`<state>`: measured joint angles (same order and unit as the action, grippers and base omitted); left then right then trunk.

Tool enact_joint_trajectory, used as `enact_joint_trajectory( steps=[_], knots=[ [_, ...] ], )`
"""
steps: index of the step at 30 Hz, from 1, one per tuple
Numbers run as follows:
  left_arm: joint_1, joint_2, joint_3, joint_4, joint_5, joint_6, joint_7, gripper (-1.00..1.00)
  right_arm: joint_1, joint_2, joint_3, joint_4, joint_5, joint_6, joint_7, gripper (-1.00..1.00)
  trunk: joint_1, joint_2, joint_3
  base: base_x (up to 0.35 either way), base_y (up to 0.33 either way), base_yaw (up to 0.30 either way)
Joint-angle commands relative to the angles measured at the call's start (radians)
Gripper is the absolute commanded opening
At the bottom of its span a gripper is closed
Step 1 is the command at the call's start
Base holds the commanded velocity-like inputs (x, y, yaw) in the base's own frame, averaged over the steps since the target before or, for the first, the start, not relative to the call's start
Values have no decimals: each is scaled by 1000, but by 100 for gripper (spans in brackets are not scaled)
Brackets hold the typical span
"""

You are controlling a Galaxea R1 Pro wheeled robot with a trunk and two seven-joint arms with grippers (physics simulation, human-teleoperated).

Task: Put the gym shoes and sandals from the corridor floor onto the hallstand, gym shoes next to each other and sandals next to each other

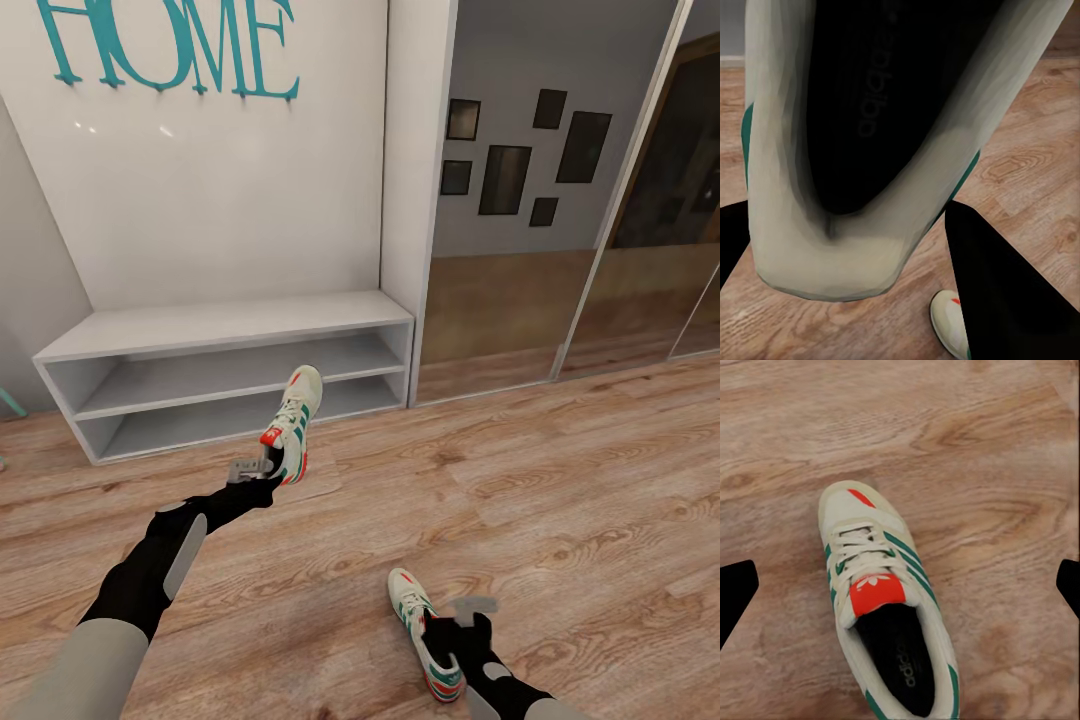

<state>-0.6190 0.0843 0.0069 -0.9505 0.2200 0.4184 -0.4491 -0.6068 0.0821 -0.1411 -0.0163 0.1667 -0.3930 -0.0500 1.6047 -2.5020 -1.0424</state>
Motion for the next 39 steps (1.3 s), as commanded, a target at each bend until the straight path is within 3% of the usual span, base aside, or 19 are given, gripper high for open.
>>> enact_joint_trajectory(
  steps=[1,10,11,14,17,20,29,33,39],
  knots=[
    [0,0,1,-1,9,8,-2,-100,-1,0,-6,1,12,-3,-15,100,0,0,-1,0,0,0],
    [-1,0,1,-1,9,8,-2,-100,-1,-1,-1,1,25,-3,-45,100,0,0,-1,0,0,0],
    [-1,-1,1,-1,9,8,-2,-100,-1,-1,1,1,100,-3,-44,100,0,0,-1,0,0,0],
    [-1,0,1,-1,9,8,-2,-100,-1,-1,0,1,230,-3,-44,100,0,0,-1,0,0,0],
    [-1,-1,1,-1,10,8,-2,-100,-1,-1,0,1,324,-3,-44,100,0,0,-1,0,0,0],
    [-1,-1,1,-1,9,8,-2,-100,-1,-1,-1,1,387,-3,-44,100,0,0,-1,0,0,0],
    [-1,-1,1,-1,10,8,-3,-100,-1,-1,0,1,410,-3,-44,100,0,0,-1,0,0,0],
    [-1,0,1,-1,10,8,-3,-100,-1,-22,0,0,411,-3,-44,100,0,0,-1,0,0,0],
    [0,-1,0,-1,10,8,-2,-100,-1,-35,-1,-1,412,-3,-44,100,2,-2,-28,0,0,20]
  ],
)
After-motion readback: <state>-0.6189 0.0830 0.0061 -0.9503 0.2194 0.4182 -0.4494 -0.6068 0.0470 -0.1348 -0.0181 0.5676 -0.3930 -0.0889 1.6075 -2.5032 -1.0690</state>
